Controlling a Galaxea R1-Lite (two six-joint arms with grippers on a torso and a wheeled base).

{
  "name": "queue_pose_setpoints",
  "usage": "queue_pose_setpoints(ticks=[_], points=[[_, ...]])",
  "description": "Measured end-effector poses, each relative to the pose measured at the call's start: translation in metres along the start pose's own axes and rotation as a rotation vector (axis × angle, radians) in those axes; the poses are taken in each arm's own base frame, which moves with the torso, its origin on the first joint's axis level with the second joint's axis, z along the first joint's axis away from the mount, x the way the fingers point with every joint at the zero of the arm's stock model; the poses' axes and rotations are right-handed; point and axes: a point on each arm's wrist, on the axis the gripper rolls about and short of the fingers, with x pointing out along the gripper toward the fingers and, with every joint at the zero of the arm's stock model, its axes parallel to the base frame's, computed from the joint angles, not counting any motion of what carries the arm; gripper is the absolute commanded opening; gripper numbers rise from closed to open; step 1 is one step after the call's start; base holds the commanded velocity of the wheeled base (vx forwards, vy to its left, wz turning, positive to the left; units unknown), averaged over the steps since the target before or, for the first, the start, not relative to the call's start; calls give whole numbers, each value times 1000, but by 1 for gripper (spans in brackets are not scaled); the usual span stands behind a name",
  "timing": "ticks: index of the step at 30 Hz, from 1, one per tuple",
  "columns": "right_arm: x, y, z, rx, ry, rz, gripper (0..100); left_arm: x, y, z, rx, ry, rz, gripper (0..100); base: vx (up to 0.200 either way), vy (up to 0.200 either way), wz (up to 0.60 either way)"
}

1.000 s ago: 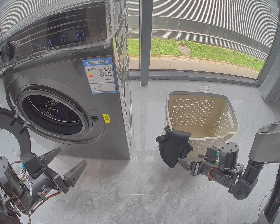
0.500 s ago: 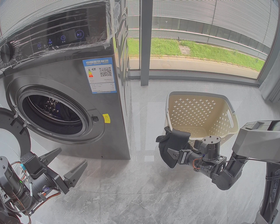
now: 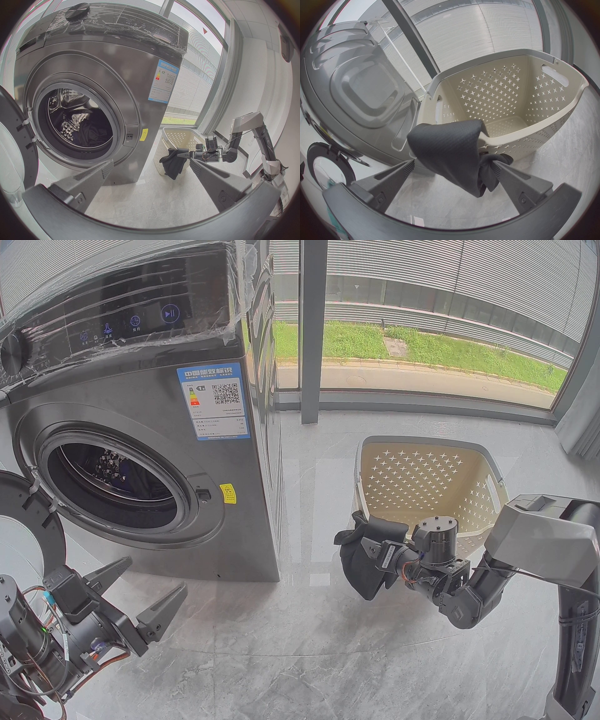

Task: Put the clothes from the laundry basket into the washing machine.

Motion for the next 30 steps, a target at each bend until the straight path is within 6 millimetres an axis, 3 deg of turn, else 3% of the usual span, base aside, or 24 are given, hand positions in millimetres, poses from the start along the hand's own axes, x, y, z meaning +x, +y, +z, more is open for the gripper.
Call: queue_pose_setpoints(ticks=[10,11,23,30], points=[[13,-3,1,23,-28,-49,100,0,0,0,0,-1,0,100,0,0,0],[14,-4,1,28,-28,-52,0,0,0,0,0,-1,0,100,0,0,0],[17,-1,0,62,-31,-46,0,0,0,0,-2,-2,0,100,0,0,0],[2,0,-1,55,-16,-43,0,0,0,0,-2,-2,0,100,0,0,0]])
